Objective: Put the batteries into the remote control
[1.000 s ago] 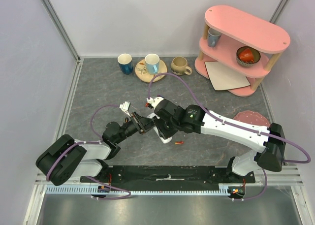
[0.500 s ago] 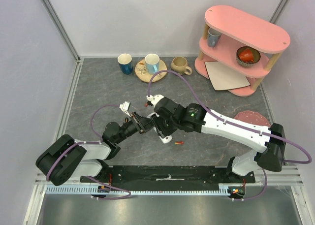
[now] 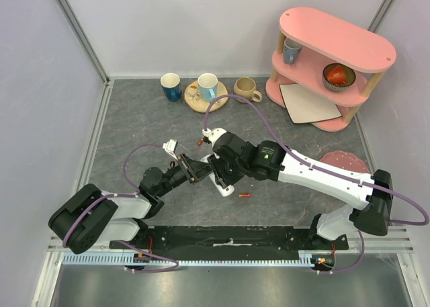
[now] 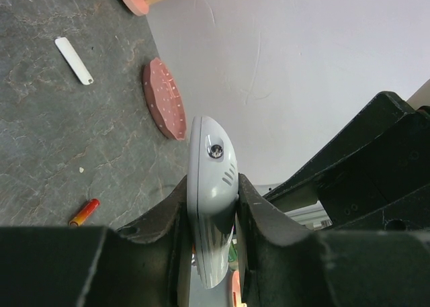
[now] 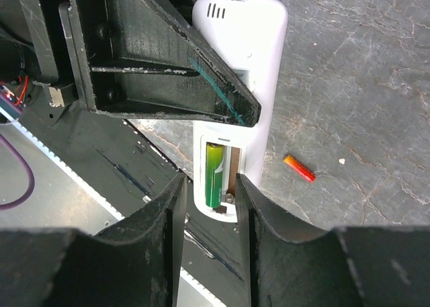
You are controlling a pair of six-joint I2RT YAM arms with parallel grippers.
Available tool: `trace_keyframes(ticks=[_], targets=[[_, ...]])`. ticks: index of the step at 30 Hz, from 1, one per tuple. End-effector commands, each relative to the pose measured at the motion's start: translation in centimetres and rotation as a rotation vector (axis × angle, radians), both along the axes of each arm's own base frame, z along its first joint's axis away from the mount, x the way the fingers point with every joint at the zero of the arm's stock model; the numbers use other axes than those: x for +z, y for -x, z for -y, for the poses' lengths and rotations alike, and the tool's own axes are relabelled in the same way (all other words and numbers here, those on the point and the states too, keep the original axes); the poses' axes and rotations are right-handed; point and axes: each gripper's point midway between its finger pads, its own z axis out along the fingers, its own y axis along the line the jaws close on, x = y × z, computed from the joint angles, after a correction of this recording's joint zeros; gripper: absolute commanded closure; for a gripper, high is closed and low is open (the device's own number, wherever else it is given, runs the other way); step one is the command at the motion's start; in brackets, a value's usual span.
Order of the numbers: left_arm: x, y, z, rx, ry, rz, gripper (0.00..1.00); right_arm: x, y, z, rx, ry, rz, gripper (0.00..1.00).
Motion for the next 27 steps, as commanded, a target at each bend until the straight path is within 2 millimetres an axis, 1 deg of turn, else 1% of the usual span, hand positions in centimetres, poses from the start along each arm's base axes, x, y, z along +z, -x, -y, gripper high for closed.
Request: trace_keyframes(ticks=[1,9,13,20,22,25,27], targets=[[5.3,1.0,-0.5,-0.007,0.141,0.18,0.98,0.9,0.9,-0.3,0.017,-0.056,-0.028,0.58],[5.5,0.6,-0.5,0.003,0.138,0.159,0.98,0.1,1.1,-0.1,0.018,-0.046,-0.04,0.57],[5.4,0.4,-0.5,0.01,0.128,0.155,0.98,0.3,1.2,-0.3,0.02,-0.058,-0.042,0.57],[5.3,0.4,-0.5,0.012,0.124,0.151,0.98,-0.1,1.2,-0.5,0.024,-0.056,-0.05,0.58],[5.2,0.4,-0.5,0.014,0.119,0.15,0.98,0.2,0.9,-0.4,0.01,-0.06,-0.035,0.57],[4.7,0.3,-0.4,0.014,0.106,0.142,0.98,1.2,0.4,-0.3,-0.014,-0.075,-0.005,0.54],[4.4,0.3,-0.4,0.014,0.101,0.133,0.98,2.2,0.1,-0.5,-0.023,-0.093,0.014,0.5]])
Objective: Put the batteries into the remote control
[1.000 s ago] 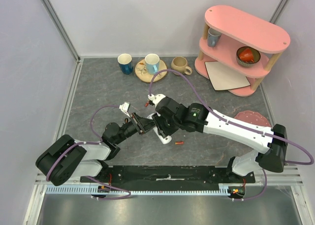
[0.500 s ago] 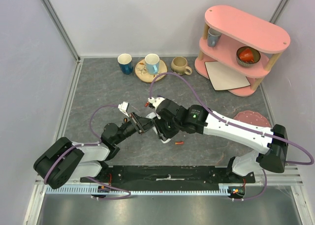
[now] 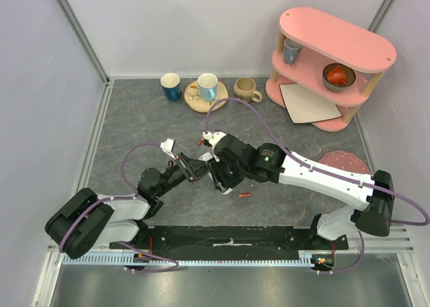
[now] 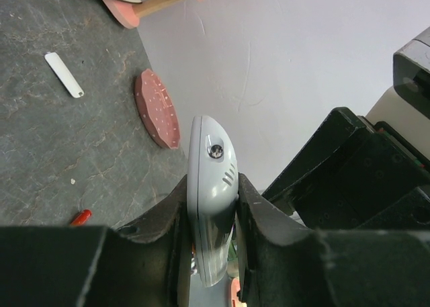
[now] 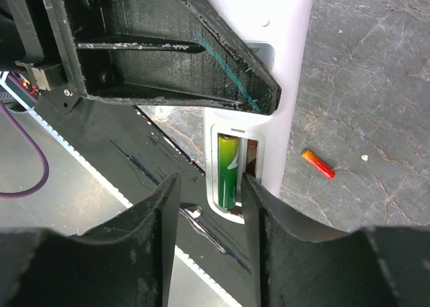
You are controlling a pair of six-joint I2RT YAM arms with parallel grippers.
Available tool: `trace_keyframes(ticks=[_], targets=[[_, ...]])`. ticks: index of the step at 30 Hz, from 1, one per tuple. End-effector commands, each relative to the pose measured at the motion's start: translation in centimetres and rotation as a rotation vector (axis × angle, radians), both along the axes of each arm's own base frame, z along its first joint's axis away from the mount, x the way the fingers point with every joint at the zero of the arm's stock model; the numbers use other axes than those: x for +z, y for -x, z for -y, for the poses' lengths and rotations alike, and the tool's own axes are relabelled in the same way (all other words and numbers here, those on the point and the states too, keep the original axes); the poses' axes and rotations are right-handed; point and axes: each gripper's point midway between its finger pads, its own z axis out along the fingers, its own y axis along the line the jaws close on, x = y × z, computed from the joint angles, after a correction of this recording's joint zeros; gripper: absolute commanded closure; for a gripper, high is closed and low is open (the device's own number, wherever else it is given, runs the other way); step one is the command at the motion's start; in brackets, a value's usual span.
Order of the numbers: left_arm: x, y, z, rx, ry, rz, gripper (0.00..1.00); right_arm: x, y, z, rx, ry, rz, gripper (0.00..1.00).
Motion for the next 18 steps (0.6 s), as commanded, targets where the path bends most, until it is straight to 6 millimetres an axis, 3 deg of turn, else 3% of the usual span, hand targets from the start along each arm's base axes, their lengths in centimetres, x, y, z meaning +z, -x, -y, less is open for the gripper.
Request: trace_keyframes(ticks=[1,8,12,16,17,18], targets=[[2.9,0.3,-0.1,0.0,0.069,0.102,0.98,3.2,-1.2,-0.3,-0.043,-0.074,0.073,0.49],[2.4,0.4,0.0,-0.006,0.055,0.097,0.98,6.6,-3.2,0.1,-0.107,-0.131,0.142,0.45],[2.3,0.4,-0.1,-0.006,0.053,0.094,0.98,9.0,-5.1,2.4,-0.2,-0.162,0.218,0.45],[3.0,0.6,-0.1,-0.015,0.08,0.099,0.98,8.4,-7.4,5.7,-0.315,-0.217,0.256,0.45],[3.4,1.0,-0.1,-0.034,0.093,0.116,0.98,6.9,-7.5,5.2,-0.304,-0.276,0.235,0.43],[3.9,1.0,-0.1,-0.044,0.105,0.119,0.98,7.8,-7.1,5.4,-0.296,-0.366,0.227,0.42]])
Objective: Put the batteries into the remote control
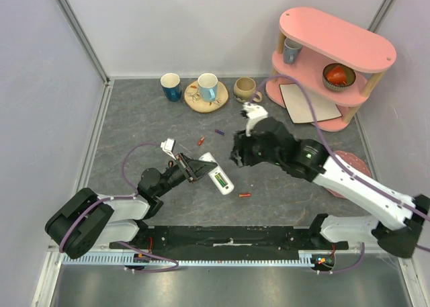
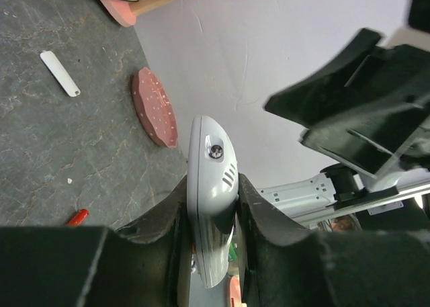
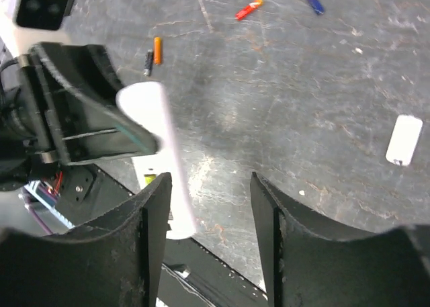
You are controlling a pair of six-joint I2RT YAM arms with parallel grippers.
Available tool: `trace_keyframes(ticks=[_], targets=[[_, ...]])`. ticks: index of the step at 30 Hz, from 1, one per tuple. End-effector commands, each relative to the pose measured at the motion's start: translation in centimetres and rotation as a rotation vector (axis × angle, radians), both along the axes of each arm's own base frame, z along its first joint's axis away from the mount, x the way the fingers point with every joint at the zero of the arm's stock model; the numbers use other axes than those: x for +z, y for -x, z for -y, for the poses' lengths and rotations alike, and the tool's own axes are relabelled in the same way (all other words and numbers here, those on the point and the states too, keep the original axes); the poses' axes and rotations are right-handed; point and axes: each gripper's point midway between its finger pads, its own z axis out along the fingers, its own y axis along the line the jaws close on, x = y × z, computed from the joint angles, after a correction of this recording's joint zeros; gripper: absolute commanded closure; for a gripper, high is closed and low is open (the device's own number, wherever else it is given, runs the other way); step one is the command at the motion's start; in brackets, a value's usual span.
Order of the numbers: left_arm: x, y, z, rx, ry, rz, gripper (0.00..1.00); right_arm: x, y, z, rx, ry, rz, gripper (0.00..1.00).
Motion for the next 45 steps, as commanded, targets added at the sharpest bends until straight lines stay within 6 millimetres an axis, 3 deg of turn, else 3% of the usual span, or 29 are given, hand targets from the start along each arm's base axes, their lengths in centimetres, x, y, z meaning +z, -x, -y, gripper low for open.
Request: trace_keyframes(ticks=[1,2,8,21,32,45], targets=[[4.0,1.2,0.0,-0.059,0.108,0.123,0.98,1.8,-0.7,0.4,0.008,-0.324,0.011,0.39],[4.3,1.5,0.1,-0.076,0.116,0.13,0.98,0.3,-0.3,0.5,0.029,-0.344,-0.026,0.34],[5.4,2.1,0.2,-0.129,0.159,0.145,0.98,0.7,2.5,-1.6,0.243,-0.5,-0.09,0.28],[8.2,2.5,-0.3,-0.146,0.232,0.189,0.98,-2.8,6.2,-1.3,0.437,-0.506,-0.119,0.25],[9.4,2.7,-0.4,-0.155,0.252,0.219,0.98,-3.6,7.8,-1.2,0.498,-0.541,-0.148,0.27],[9.8,3.2,-0.5,-0.165,0.261,0.235,0.98,-3.9,7.0,-1.9,0.469,-0.58,-0.152,0.33]])
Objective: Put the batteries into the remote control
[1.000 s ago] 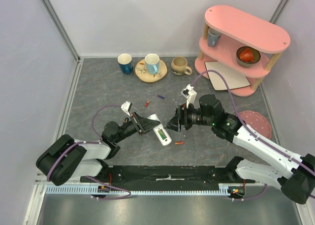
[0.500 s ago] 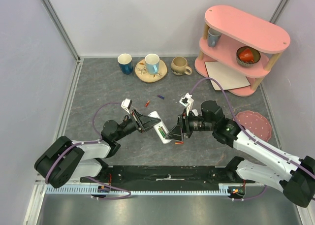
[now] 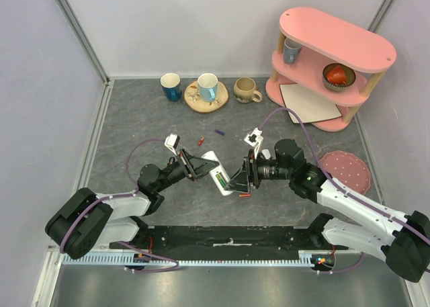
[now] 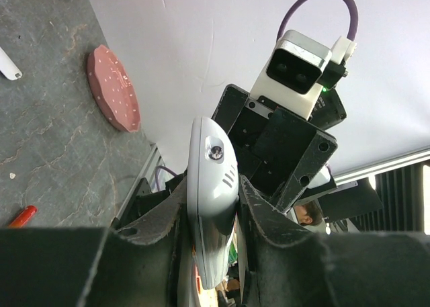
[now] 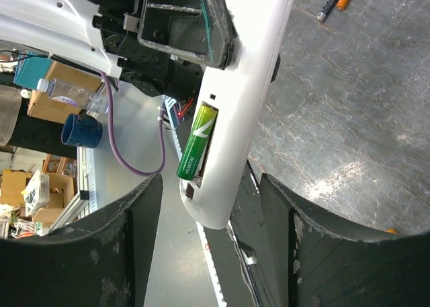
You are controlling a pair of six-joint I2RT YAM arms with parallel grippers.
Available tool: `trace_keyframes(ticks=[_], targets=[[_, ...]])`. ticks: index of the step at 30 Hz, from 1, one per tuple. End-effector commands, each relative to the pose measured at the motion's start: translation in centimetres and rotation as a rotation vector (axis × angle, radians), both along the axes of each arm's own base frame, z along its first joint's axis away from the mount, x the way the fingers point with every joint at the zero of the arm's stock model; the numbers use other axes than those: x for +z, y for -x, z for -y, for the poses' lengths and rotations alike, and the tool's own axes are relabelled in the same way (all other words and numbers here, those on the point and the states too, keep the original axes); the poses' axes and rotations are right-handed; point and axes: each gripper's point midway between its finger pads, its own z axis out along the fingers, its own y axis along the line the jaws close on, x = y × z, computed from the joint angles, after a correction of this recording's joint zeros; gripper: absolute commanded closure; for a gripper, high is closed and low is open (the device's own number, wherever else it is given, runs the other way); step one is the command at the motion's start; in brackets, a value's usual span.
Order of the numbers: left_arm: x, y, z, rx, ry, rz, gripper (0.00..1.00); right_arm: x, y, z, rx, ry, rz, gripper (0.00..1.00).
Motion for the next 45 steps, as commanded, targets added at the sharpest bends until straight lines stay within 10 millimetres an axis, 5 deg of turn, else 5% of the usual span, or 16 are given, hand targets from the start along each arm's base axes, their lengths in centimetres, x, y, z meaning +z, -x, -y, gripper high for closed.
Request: trace_keyframes(ticks=[1,45], targets=[[7.3,2.2,-1.3,-0.029,0.202,0.259,0.98,1.1,-0.4,-0.7,0.001,-0.054,0.018,0.34],[8.4,3.5,-1.0,-0.063,0.229,0.294,0.98,-0.2,-1.0,-2.3,0.016,-0.097,-0.098,0.52]])
